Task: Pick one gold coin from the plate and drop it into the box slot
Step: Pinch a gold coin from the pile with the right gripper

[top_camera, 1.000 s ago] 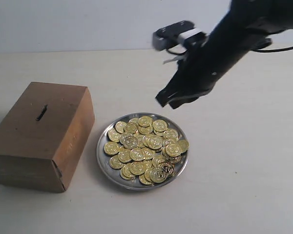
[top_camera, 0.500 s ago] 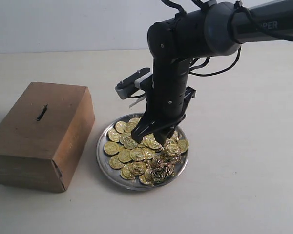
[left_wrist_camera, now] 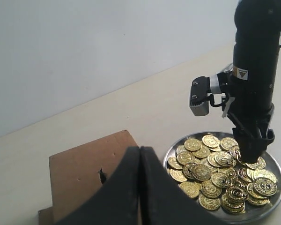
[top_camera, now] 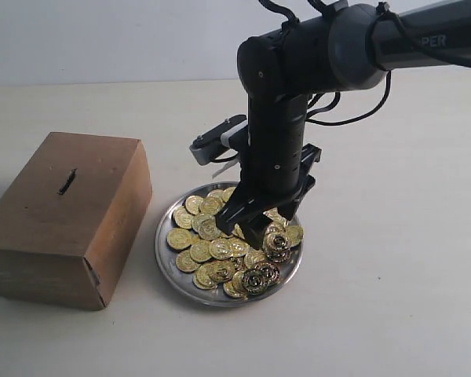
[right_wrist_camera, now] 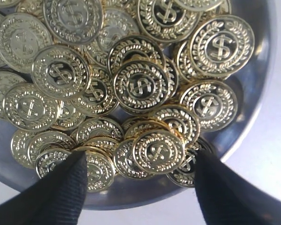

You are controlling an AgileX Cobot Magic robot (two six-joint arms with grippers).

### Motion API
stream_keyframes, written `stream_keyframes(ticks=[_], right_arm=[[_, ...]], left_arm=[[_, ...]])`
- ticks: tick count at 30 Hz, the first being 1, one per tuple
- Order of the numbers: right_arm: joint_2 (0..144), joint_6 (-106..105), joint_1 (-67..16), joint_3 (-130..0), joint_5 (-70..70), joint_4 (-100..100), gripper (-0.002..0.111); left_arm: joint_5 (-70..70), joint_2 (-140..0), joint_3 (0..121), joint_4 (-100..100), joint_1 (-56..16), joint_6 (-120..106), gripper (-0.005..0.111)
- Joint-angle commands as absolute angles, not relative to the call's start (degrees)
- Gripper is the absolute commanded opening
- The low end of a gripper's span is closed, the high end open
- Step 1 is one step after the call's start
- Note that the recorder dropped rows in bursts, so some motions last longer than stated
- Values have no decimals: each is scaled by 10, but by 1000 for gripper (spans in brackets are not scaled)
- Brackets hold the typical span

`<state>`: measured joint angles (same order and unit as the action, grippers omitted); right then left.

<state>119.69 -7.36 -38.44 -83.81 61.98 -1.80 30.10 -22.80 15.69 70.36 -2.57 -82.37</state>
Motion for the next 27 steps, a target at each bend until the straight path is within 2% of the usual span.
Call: stream_keyframes(ticks=[1,6,10,27], right_arm=[[1207,-73,-386,-843,622,-15,62],[1209,-78,-386,-843,622,-10,62],[1209,-90,-386,-843,622,-10,57],[1209,-119,-385,-815,606,-8,57]], left_arm=[[307,-231,160,710,-29,-827,0],[307,-231,160,710,-29,-827,0],[307,-231,160,710,-29,-827,0],[307,-231,160,710,-29,-828,0]])
